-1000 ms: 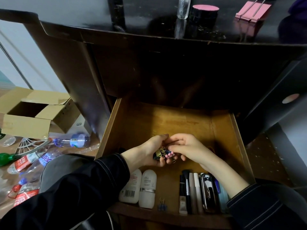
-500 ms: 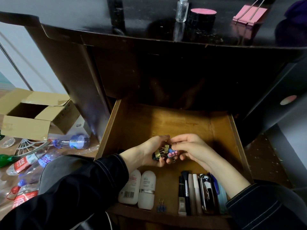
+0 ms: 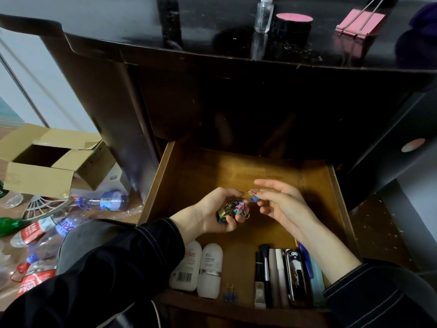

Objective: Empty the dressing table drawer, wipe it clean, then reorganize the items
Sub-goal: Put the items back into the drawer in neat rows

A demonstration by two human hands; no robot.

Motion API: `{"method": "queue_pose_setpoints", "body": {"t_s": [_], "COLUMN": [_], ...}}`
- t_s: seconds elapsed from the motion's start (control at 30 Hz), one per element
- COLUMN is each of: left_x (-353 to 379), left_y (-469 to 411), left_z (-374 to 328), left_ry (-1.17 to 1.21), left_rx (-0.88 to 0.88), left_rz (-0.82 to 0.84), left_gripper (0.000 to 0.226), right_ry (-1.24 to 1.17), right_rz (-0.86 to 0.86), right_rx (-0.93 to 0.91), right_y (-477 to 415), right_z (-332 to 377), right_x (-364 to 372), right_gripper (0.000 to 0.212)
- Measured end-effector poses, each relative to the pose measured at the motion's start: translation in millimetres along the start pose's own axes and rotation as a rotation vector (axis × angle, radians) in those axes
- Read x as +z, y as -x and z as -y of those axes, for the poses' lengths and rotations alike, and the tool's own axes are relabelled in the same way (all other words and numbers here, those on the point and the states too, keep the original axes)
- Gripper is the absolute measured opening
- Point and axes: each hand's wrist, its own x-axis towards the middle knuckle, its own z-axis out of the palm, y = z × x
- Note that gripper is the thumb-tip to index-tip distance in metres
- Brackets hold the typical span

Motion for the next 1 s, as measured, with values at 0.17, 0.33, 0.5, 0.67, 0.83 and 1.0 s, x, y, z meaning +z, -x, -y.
{"method": "queue_pose_setpoints", "body": {"t_s": [0.17, 0.33, 0.5, 0.67, 0.83, 1.0], "left_x": [-2, -2, -5, -4, -3, -2], "left_y": [0, 1, 1, 0, -2, -3], "left_z": [-1, -3, -6, -4, -3, -2], "left_ry": [0.069, 0.114, 0.111, 0.076, 0.073, 0.063], "left_rx": [0.012, 0.057, 0.117, 0.114, 0.111, 0.103], "left_rz": [-0.012, -0.055, -0.14, -0.144, -0.124, -0.098], "left_gripper": [0.018, 0.012, 0.017, 0.015, 0.012, 0.011], "right_ry": [0.27, 0.357, 0.666, 1.053, 1.22, 1.309], "right_rz": [0.142, 0.069, 0.197, 0.616, 0.775, 0.85], "right_rx": [-0.067, -0.125, -0.034, 0.005, 0.068, 0.077], "right_y": [2, 3, 9, 18, 23, 24], "right_z": [-3, -3, -11, -35, -48, -54], "right_x": [5, 2, -4, 8, 13, 19], "right_gripper": [0.038, 0.028, 0.011, 0.006, 0.008, 0.011]}}
